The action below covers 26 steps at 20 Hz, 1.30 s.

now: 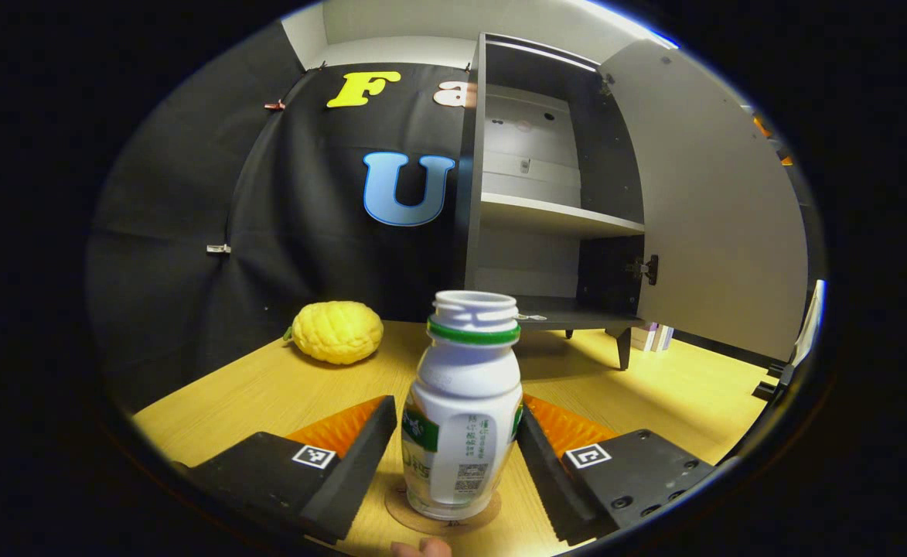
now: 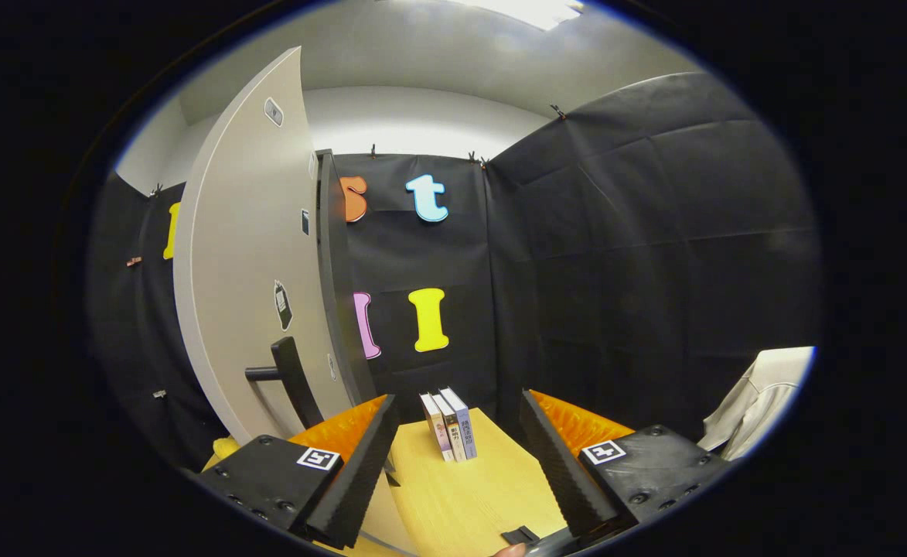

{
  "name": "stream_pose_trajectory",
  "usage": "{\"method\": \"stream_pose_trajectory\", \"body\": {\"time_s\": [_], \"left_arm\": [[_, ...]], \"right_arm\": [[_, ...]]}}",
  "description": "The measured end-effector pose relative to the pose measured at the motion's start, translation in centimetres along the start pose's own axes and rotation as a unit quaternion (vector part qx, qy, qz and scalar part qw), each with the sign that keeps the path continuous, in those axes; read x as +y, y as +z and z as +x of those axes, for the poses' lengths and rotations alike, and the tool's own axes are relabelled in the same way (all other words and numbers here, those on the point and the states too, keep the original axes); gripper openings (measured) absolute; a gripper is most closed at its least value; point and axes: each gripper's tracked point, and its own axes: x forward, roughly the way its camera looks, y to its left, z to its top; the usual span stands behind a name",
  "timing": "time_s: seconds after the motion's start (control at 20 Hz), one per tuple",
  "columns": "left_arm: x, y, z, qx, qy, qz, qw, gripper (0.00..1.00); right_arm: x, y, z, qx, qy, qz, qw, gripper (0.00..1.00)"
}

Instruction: Open the cabinet door with the right hand, grasp the bottle in the cabinet with the left hand and place it on the coaster, then close the cabinet door with the right hand.

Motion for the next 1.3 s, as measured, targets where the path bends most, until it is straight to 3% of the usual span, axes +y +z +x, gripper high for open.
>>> {"method": "stream_pose_trajectory", "body": {"time_s": [0.35, 0.85, 1.0, 1.3], "left_arm": [[-1.1, 6.2, -1.9, -0.017, -0.002, -0.002, 1.0, 0.95], [-3.9, 14.7, -5.5, 0.007, 0.02, 0.009, 1.0, 0.95], [-3.4, 16.1, -5.5, 0.01, 0.028, 0.04, 0.999, 0.95], [-1.9, 18.3, -5.9, 0.007, 0.041, 0.004, 0.999, 0.95]], "right_arm": [[-0.9, -0.2, 0.3, 0.003, -0.001, 0.011, 1.0, 0.98], [2.8, -0.7, 1.0, 0.017, 0.085, 0.007, 0.996, 0.98], [3.0, -0.8, 0.9, 0.013, 0.085, 0.0, 0.996, 0.97], [5.3, -1.3, 0.3, 0.018, 0.101, -0.003, 0.995, 0.96]]}}
